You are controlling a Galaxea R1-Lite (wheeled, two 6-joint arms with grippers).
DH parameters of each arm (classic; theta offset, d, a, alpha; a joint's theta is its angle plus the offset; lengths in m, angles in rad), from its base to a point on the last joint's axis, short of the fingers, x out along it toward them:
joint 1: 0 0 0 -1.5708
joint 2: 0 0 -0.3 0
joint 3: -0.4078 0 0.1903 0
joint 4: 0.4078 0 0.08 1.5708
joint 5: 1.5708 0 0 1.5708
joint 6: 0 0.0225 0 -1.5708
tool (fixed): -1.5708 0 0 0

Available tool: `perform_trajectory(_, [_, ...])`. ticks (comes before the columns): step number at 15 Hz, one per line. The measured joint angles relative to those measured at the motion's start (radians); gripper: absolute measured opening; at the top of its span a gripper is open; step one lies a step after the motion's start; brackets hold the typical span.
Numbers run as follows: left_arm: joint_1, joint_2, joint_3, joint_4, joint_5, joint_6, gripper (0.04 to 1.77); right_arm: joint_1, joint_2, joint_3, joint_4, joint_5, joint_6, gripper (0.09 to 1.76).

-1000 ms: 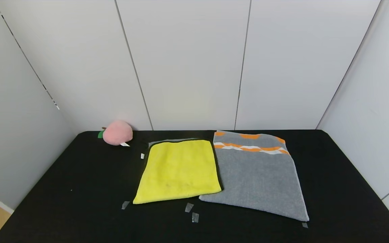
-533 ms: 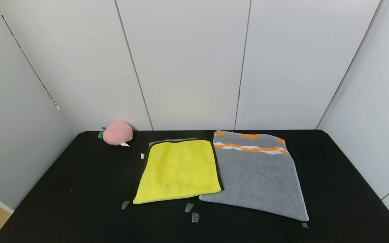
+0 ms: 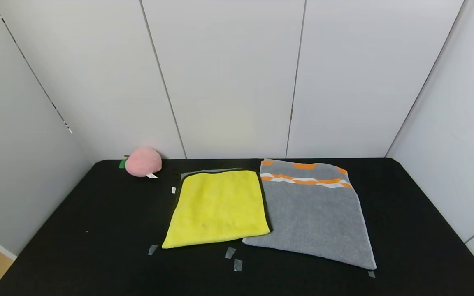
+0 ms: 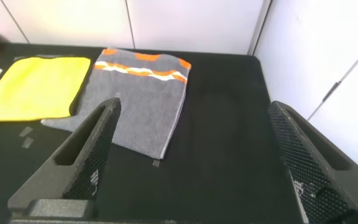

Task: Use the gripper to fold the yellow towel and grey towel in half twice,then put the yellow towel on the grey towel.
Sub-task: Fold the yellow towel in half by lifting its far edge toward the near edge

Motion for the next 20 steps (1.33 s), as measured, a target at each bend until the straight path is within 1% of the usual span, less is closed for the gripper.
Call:
perform_trajectory(5, [-0.027,0.301,-0.163,0.007,-0.006,0.069,1.72,0.063,0.279,-0.141,0.010,0.001,-0.039,1.71])
perform_trajectory(8, [-0.073,0.472,-0.272,0.079,-0.005,0.092,1.72,0.126,0.467,-0.232,0.014,0.000,-0.043,1.71])
perform_trajectory(11, [-0.123,0.630,-0.354,0.112,-0.005,0.109,1.72,0.218,0.653,-0.316,0.019,-0.009,-0.043,1.71])
perform_trajectory(15, [-0.165,0.831,-0.426,0.118,-0.005,0.132,1.72,0.357,0.887,-0.445,0.021,-0.036,-0.040,1.71])
perform_trajectory(17, [-0.173,0.922,-0.459,0.116,-0.005,0.154,1.72,0.400,0.990,-0.510,0.021,-0.040,-0.039,1.71])
perform_trajectory(20, [-0.177,1.036,-0.505,0.116,-0.005,0.181,1.72,0.442,1.130,-0.604,0.033,-0.041,-0.040,1.71])
